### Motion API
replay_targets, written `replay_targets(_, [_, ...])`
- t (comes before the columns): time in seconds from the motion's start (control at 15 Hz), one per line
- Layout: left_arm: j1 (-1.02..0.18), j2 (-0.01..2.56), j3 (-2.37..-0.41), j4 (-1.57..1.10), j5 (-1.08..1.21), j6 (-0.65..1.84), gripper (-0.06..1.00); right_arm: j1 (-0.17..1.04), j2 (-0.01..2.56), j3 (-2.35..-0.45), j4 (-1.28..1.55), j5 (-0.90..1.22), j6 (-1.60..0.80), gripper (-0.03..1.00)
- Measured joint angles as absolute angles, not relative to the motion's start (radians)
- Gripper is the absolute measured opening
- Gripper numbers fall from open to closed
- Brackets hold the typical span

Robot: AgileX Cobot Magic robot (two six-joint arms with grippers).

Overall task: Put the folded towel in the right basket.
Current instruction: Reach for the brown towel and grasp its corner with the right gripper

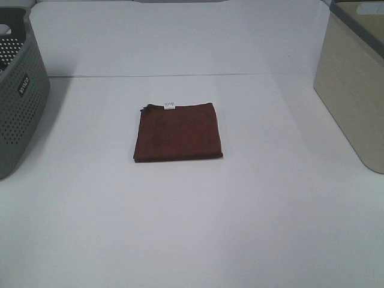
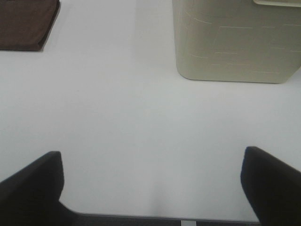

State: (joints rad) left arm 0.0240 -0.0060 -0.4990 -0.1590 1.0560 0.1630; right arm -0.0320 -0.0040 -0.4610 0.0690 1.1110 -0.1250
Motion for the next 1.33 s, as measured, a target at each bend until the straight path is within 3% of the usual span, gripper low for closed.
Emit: replay_targets(1.33, [0.024,-0.006,-0.499,-0.159,1.056,0.163,0.0,-0.032,-0.004,-0.461,0.069,1.111,-0.125,0.98])
